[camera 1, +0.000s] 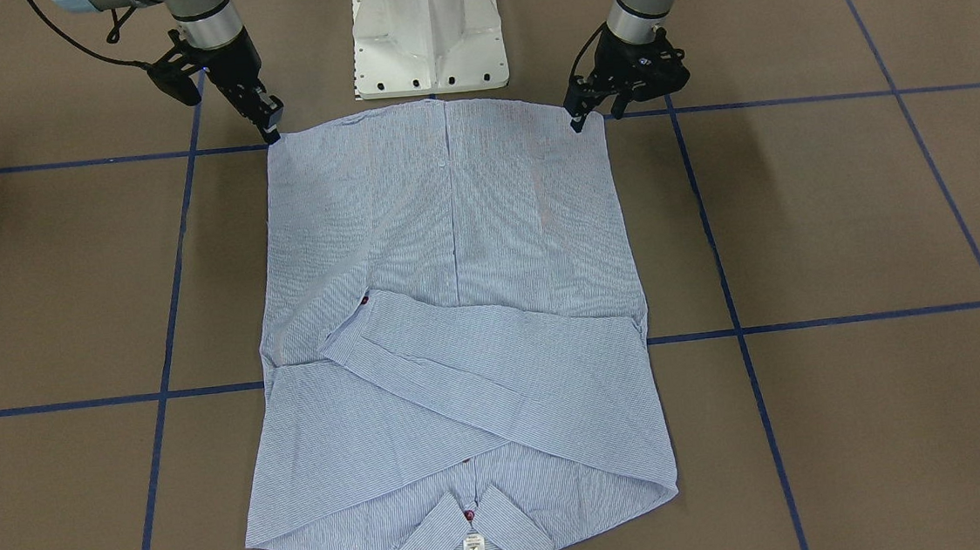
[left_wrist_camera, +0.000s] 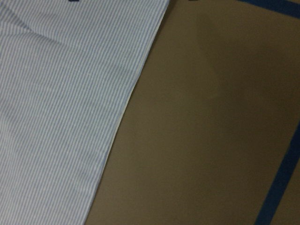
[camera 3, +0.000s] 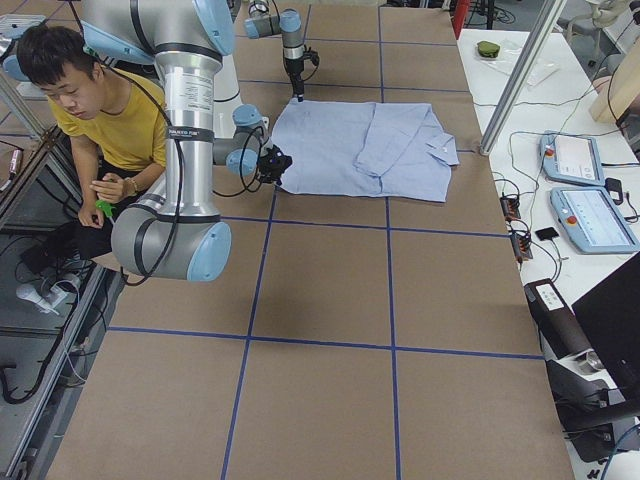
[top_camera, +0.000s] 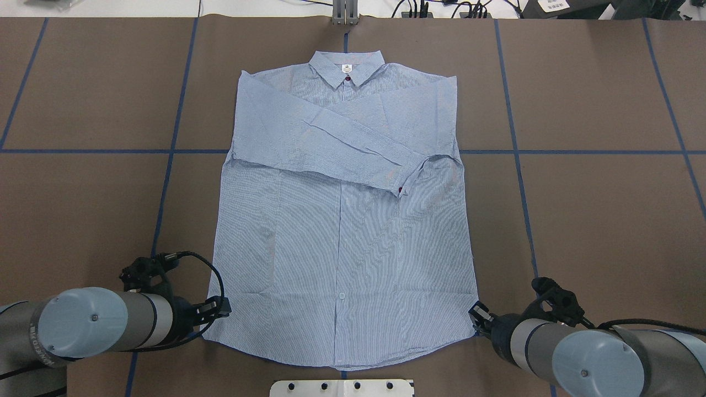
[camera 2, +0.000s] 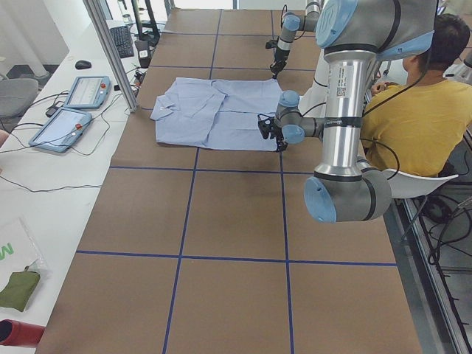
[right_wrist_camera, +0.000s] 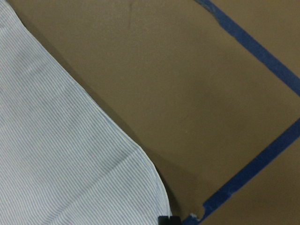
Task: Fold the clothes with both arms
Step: 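Move both grippers to the hem corners nearest the robot and grasp them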
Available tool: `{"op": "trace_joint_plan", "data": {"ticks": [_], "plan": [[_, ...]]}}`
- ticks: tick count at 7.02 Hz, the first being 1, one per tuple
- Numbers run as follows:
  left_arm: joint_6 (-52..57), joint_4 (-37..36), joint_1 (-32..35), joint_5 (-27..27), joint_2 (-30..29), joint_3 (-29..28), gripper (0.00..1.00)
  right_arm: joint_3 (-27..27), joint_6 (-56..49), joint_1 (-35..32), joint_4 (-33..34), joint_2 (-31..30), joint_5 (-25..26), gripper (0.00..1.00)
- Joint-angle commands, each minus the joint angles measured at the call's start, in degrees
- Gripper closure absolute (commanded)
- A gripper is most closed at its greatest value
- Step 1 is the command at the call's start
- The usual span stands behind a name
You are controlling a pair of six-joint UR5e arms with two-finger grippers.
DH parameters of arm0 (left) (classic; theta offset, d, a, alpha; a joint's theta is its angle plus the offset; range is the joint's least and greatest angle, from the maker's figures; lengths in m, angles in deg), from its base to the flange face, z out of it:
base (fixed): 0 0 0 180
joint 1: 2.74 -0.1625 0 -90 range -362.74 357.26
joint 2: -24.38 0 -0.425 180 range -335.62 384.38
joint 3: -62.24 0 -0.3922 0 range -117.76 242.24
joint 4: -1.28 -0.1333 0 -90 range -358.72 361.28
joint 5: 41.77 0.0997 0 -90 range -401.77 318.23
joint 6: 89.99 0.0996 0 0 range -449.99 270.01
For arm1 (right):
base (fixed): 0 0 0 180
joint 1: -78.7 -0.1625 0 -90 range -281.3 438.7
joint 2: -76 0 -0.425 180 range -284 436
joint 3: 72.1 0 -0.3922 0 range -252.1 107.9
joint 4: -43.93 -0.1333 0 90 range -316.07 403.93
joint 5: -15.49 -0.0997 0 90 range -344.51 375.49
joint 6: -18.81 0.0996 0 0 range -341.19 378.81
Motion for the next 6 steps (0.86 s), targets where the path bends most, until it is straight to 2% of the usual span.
{"op": "trace_joint_plan", "data": {"ticks": [1,3,6], "plan": [[-0.08,0.01,-0.12,-0.64,-0.03,-0.29,0.33,0.07,0.00,-0.06,0.00,0.00,0.00,1.00],[-1.30,0.01,-0.64,-0.91,-0.03,-0.46,0.42,0.07,0.00,0.03,0.00,0.09,0.00,1.00],[-1.92,-0.08,-1.35,-1.00,0.06,-0.46,0.45,0.07,0.00,0.03,0.00,0.09,0.00,1.00]]}}
